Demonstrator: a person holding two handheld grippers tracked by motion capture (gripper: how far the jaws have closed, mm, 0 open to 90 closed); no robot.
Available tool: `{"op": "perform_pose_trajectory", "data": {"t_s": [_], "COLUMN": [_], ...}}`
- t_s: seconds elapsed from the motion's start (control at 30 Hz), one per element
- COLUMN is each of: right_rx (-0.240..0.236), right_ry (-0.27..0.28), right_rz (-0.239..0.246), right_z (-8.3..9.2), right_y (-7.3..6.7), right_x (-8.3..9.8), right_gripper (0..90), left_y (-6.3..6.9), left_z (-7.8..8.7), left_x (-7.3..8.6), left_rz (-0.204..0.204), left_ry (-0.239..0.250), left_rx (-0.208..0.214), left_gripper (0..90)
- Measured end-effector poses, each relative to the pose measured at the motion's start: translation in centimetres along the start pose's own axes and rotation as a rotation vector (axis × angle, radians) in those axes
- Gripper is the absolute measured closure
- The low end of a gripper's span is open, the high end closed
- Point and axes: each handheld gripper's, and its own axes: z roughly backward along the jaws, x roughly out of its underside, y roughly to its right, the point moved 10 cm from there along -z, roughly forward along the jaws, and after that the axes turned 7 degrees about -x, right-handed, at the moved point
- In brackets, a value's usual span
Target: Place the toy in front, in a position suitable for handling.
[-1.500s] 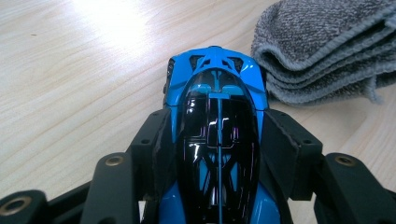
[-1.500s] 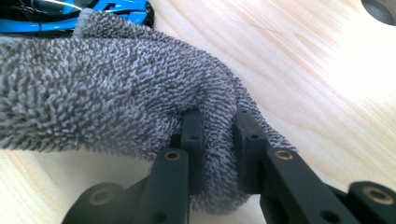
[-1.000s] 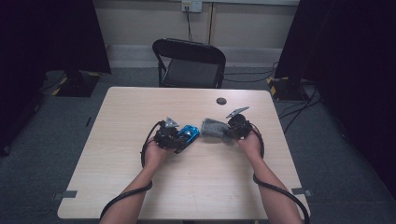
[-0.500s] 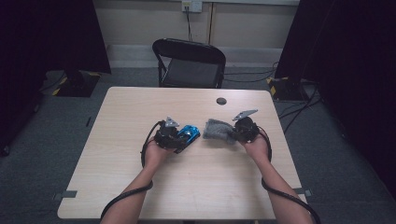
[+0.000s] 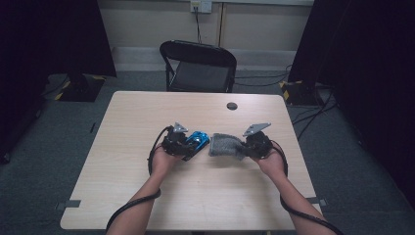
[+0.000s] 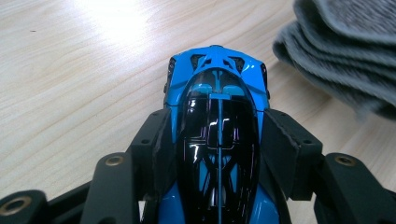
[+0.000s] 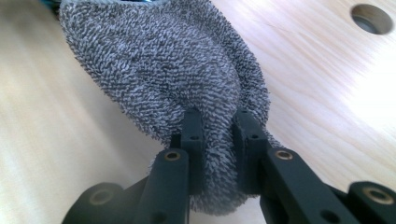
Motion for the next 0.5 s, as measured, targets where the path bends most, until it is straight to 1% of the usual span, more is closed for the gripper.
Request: {"op": "perform_pose_trajectory", "data": {"t_s": [0.17,0.33,0.37,0.43,0.5], "right_rx": [-0.036,-0.067,-0.079,-0.090,-0.093], "right_ry": [-0.004,-0.002,-0.004,-0.006,0.001], "right_rz": [0.038,0.080,0.088,0.104,0.113], "right_z": [0.0,-0.1,-0.1,-0.1,-0.2], "right_y": [-1.7,-3.6,-4.1,-4.8,-5.2], "right_x": [-0.2,-0.4,-0.5,-0.5,-0.5], "right_gripper": [76.7,76.7,76.6,76.7,76.7], "left_y": [0.0,0.0,0.0,0.0,0.0], "left_z": [0.0,0.0,0.0,0.0,0.0], "left_x": [0.0,0.0,0.0,0.0,0.0], "left_rz": [0.006,0.001,0.001,0.002,0.002], "left_ry": [0.000,-0.004,-0.004,-0.003,-0.003], "left_rx": [0.001,-0.002,-0.002,-0.003,-0.005], "left_gripper": [44.2,44.2,44.2,44.2,44.2]}}
